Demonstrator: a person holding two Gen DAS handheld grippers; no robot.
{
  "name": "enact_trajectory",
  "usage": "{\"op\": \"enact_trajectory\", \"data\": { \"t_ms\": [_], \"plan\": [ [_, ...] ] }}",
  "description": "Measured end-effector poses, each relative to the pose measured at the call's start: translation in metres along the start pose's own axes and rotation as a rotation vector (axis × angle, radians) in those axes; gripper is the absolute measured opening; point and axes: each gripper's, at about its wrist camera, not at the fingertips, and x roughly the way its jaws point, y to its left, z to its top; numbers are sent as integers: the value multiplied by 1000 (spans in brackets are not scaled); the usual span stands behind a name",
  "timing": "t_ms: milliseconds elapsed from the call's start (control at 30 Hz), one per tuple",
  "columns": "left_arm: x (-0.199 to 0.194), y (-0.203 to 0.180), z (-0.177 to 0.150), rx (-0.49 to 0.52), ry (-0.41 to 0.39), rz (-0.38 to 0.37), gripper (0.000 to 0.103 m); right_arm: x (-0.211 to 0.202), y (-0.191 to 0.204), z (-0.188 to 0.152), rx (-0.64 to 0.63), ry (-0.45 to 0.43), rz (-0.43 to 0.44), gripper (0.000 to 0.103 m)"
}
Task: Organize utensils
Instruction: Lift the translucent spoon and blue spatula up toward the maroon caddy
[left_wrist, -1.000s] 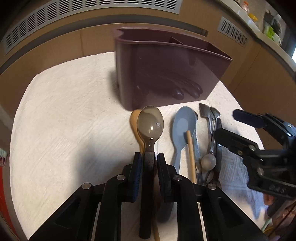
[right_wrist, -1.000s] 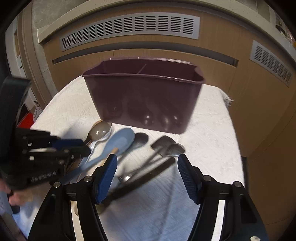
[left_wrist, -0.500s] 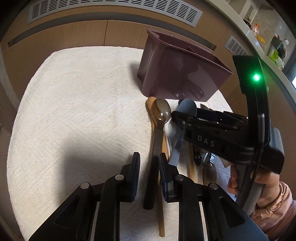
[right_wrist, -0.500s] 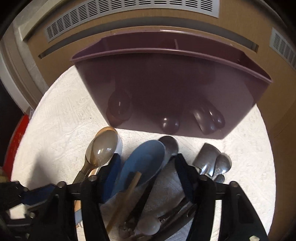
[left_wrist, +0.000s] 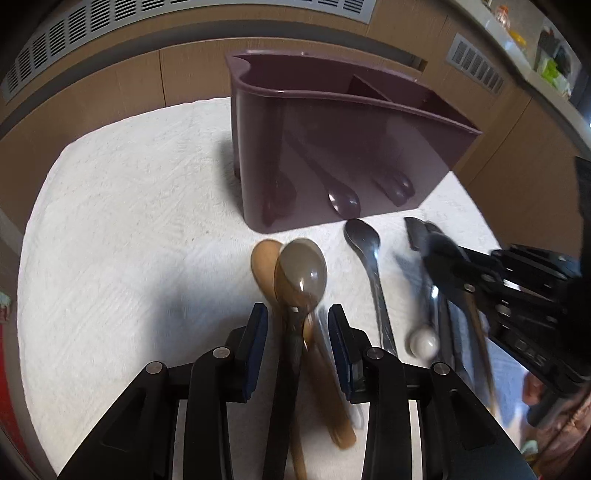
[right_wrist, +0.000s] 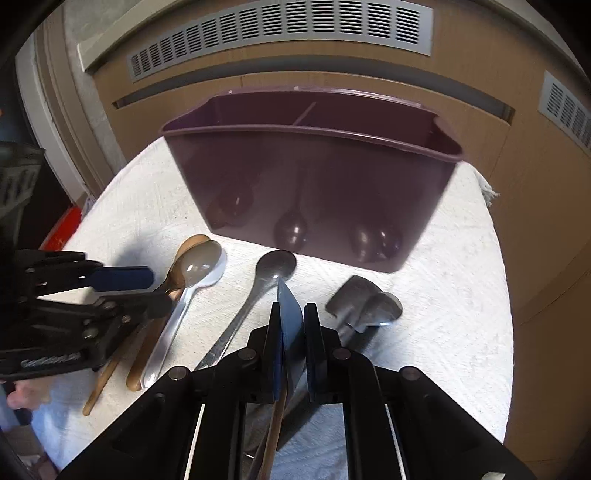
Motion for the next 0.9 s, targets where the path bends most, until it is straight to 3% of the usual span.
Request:
{"op": "enact_trajectory", "data": {
  "t_ms": [133, 200, 267, 533, 733, 900],
  "plan": [
    [10, -3, 9, 3, -14, 44, 35, -4, -15, -1, 37, -18, 52, 9],
    [9, -1, 8, -5, -32, 33, 29, -4, -16, 0, 55, -23, 78, 9],
    [1, 2, 3, -11, -67, 24, 29, -10, -21, -1, 78, -40, 95, 9],
    [-80, 12, -27, -77, -286, -93, 29, -54, -24, -5, 66, -138, 109, 9],
    [-118, 7, -32, -66, -364, -111, 29, -81, -10, 6, -2, -191, 72, 10],
    [-136, -3, -37, -53, -404, -124, 28, -81, -2, 6, -58, -161, 52, 10]
  ]
}}
